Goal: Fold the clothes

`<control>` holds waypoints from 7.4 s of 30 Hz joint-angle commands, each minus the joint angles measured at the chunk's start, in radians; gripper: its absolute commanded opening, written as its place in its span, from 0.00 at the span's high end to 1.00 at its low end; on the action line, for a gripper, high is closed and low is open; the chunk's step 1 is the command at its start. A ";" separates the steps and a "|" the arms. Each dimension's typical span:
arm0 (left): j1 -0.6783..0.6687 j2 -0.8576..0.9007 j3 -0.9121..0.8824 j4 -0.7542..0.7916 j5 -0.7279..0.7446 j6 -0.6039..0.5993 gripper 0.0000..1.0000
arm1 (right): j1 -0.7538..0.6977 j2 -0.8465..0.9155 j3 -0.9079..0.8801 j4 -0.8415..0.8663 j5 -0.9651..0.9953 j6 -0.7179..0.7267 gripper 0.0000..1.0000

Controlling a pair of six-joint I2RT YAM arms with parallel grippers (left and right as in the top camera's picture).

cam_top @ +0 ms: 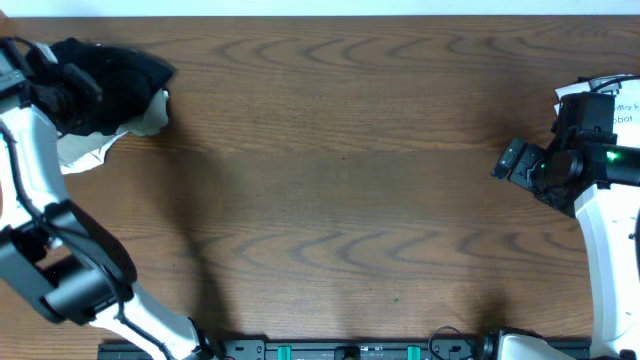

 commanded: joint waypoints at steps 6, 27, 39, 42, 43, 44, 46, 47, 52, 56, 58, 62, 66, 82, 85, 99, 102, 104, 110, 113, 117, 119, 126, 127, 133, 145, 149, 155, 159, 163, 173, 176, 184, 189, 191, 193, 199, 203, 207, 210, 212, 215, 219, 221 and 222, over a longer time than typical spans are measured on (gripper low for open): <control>0.000 0.192 -0.016 0.011 -0.072 0.014 0.90 | -0.010 0.005 0.002 0.001 0.000 -0.013 0.01; 0.006 -0.068 -0.014 0.127 -0.068 0.014 0.92 | -0.010 0.005 0.002 0.001 0.000 -0.013 0.01; 0.005 -0.021 -0.014 0.423 -0.210 0.015 0.68 | -0.010 0.005 0.002 0.001 0.000 -0.013 0.01; 0.006 0.043 -0.014 0.478 -0.266 0.015 0.66 | -0.010 0.005 0.002 0.001 0.000 -0.013 0.01; 0.006 0.071 -0.014 0.498 -0.271 0.015 0.63 | -0.010 0.005 0.002 0.001 0.001 -0.013 0.01; 0.006 0.093 -0.014 0.513 -0.273 0.015 0.62 | -0.010 0.005 0.002 0.001 0.000 -0.013 0.01; 0.006 0.159 -0.014 0.546 -0.274 0.015 0.62 | -0.010 0.005 0.002 0.001 0.001 -0.013 0.01; 0.006 0.190 -0.014 0.554 -0.274 0.016 0.61 | -0.010 0.005 0.002 0.001 0.001 -0.013 0.01; 0.018 0.325 -0.014 0.557 -0.277 0.071 0.60 | -0.010 0.005 0.002 0.001 0.001 -0.013 0.01; 0.039 0.359 -0.014 0.555 -0.275 0.071 0.58 | -0.010 0.005 0.002 0.001 0.000 -0.013 0.01; 0.051 0.343 -0.014 0.555 -0.245 0.071 0.58 | -0.010 0.005 0.002 0.001 0.000 -0.013 0.01; 0.071 0.261 -0.014 0.556 -0.115 0.071 0.57 | -0.010 0.005 0.002 0.001 0.000 -0.013 0.01; 0.077 0.154 -0.014 0.556 0.060 0.070 0.27 | -0.010 0.005 0.002 0.001 0.000 -0.013 0.01; 0.077 -0.348 -0.014 0.519 0.746 -0.170 0.21 | -0.010 0.005 0.002 0.001 0.000 -0.013 0.01; 0.077 -0.469 -0.014 0.431 0.794 -0.168 0.21 | -0.010 0.005 0.002 0.001 0.000 -0.013 0.01; 0.077 -1.040 -0.014 -0.327 0.743 0.302 0.21 | -0.010 0.005 0.002 0.001 0.001 -0.013 0.01; 0.077 -1.131 -0.014 -0.486 0.742 0.371 0.21 | -0.010 0.005 0.002 0.001 0.000 -0.013 0.01; 0.077 -1.178 -0.014 -0.569 0.742 0.401 0.21 | -0.010 0.005 0.002 0.001 0.000 -0.013 0.01; 0.077 -1.326 -0.014 -0.733 0.766 0.420 0.21 | -0.010 0.005 0.002 0.001 0.001 -0.013 0.01; 0.066 -1.386 -0.014 -0.760 0.772 0.420 0.02 | -0.010 0.005 0.002 0.001 0.001 -0.013 0.01; 0.057 -1.419 -0.014 -0.823 0.772 0.419 0.02 | -0.010 0.005 0.002 0.001 0.001 -0.013 0.01; 0.057 -1.422 -0.014 -0.859 0.772 0.419 0.02 | -0.010 0.005 0.002 0.001 0.000 -0.013 0.01; 0.057 -1.422 -0.014 -0.881 0.771 0.419 0.02 | -0.010 0.005 0.002 0.001 0.000 -0.013 0.01; 0.057 -1.422 -0.014 -0.898 0.771 0.420 0.02 | -0.010 0.005 0.002 0.001 0.000 -0.013 0.01; 0.057 -1.422 -0.014 -0.908 0.747 0.420 0.02 | -0.010 0.005 0.002 0.001 0.000 -0.013 0.01; -0.061 -1.423 -0.019 -0.915 0.672 0.393 0.02 | -0.010 0.005 0.002 0.001 0.000 -0.013 0.01; -0.159 -1.425 -0.035 -0.891 0.482 0.230 0.02 | -0.010 0.005 0.002 0.001 0.001 -0.013 0.01; -0.359 -1.467 -0.111 -0.543 0.356 0.059 0.02 | -0.010 0.005 0.002 0.001 0.000 -0.013 0.01; -0.460 -1.496 -0.198 -0.366 0.160 -0.056 0.02 | -0.010 0.005 0.002 0.001 0.000 -0.013 0.01; -0.549 -1.513 -0.317 -0.208 0.013 -0.095 0.02 | -0.010 0.005 0.002 0.001 0.000 -0.013 0.01; -0.687 -1.683 -0.806 0.226 -0.230 -0.094 0.02 | -0.010 0.005 0.002 0.001 0.001 -0.013 0.01; -0.687 -1.754 -0.956 0.317 -0.283 -0.049 0.02 | -0.010 0.005 0.002 0.001 0.000 -0.013 0.01; -0.687 -1.909 -1.252 0.434 -0.411 0.151 0.02 | -0.010 0.005 0.002 0.001 0.001 -0.013 0.01; -0.666 -1.936 -1.385 0.534 -0.490 0.150 0.02 | -0.010 0.005 0.002 0.001 0.000 -0.013 0.01; -0.640 -1.936 -1.435 0.607 -0.495 0.151 0.02 | -0.010 0.005 0.002 0.001 0.000 -0.013 0.01; -0.616 -1.936 -1.483 0.682 -0.498 0.151 0.02 | -0.010 0.005 0.002 0.001 0.001 -0.013 0.01; -0.568 -1.936 -1.612 0.854 -0.498 0.150 0.02 | -0.010 0.005 0.002 0.001 0.000 -0.013 0.01; -0.539 -1.936 -1.636 0.856 -0.498 0.151 0.02 | -0.010 0.005 0.002 0.001 0.000 -0.013 0.01; -0.502 -1.936 -1.645 0.833 -0.498 0.151 0.02 | -0.010 0.005 0.002 0.001 0.001 -0.013 0.01; -0.492 -1.936 -1.645 0.827 -0.499 0.158 0.02 | -0.010 0.005 0.002 0.001 0.000 -0.013 0.01; -0.488 -1.936 -1.645 0.806 -0.498 0.178 0.02 | -0.010 0.005 0.002 0.001 0.000 -0.013 0.01; -0.489 -1.936 -1.645 0.756 -0.499 0.204 0.02 | -0.010 0.005 0.002 0.001 0.000 -0.013 0.01; -0.488 -1.936 -1.645 0.710 -0.499 0.238 0.02 | -0.010 0.005 0.002 0.001 0.000 -0.013 0.01; -0.489 -1.936 -1.645 0.653 -0.498 0.237 0.02 | -0.010 0.005 0.002 0.001 0.000 -0.013 0.01; -0.489 -1.936 -1.645 0.626 -0.498 0.237 0.02 | -0.010 0.005 0.002 0.001 0.000 -0.013 0.01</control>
